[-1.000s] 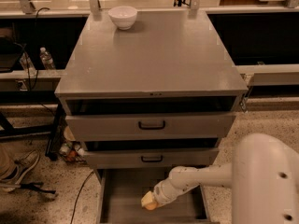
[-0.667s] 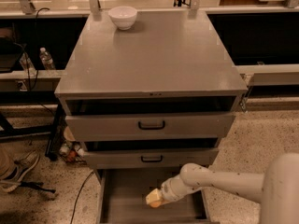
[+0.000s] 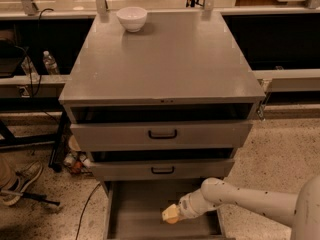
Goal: Pick orange from bottom drawer and place on counter
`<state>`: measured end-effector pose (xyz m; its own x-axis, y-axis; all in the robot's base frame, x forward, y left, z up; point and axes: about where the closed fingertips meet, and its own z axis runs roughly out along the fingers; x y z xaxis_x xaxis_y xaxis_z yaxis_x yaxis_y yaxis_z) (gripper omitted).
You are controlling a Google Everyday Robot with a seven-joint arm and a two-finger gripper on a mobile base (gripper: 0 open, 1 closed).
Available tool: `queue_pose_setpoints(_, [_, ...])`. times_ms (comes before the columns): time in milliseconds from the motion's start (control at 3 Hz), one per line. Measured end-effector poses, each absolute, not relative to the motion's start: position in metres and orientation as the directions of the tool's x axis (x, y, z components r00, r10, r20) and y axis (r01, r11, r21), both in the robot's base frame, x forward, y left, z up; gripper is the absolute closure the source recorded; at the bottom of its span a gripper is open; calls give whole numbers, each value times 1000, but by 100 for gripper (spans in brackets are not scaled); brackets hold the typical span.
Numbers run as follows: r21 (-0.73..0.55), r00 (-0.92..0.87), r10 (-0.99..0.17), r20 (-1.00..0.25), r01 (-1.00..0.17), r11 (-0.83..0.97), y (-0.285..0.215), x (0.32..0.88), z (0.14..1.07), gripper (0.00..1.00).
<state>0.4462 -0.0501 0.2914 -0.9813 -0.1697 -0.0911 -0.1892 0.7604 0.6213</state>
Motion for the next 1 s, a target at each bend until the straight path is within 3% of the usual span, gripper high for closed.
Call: queue_pose_setpoints(1000, [552, -913, -78, -401, -309, 774, -119, 433, 419, 100])
